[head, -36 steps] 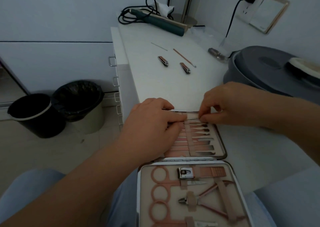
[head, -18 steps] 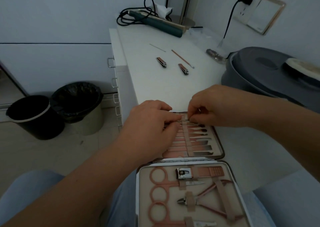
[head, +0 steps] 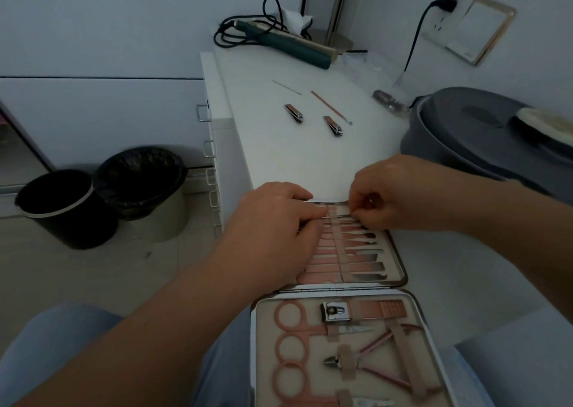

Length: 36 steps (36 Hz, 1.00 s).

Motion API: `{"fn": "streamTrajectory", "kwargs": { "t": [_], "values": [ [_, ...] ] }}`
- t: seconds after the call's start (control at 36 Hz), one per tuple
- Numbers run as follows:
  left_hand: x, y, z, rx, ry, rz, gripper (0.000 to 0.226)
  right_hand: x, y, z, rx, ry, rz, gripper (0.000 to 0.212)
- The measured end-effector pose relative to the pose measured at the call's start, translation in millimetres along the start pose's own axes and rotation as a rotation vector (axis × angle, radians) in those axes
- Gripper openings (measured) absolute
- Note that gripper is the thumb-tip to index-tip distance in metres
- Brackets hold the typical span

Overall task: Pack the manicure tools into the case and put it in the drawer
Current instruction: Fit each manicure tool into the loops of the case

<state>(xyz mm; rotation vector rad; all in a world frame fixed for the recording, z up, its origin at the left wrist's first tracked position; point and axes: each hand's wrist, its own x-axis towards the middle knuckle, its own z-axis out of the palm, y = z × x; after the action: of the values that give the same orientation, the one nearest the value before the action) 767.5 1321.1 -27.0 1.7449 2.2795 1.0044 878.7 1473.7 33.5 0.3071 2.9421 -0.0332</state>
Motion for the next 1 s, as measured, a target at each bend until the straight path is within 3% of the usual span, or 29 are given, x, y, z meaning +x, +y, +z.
{"fn": "streamTrajectory", "kwargs": {
  "t": [0.28,0.53,0.69,1.0],
  "values": [
    [1,-1,1,-0.001,-0.009,-0.004,0.026,-2,1,2,0.113,0.013,0.037,0.007],
    [3,0,1,-0.052,0.062,-0.021,0.022,-11,1,14,0.428,0.123,0.087,0.005],
    [-1,9,5,-0.059,0.174,-0.046,0.017,-13,5,18,0.45,0.157,0.114,0.004],
    [-1,0,0,-0.179,0.122,-0.032,0.019,-17,2,20,0.43,0.189,0.128,0.01]
  ]
}}
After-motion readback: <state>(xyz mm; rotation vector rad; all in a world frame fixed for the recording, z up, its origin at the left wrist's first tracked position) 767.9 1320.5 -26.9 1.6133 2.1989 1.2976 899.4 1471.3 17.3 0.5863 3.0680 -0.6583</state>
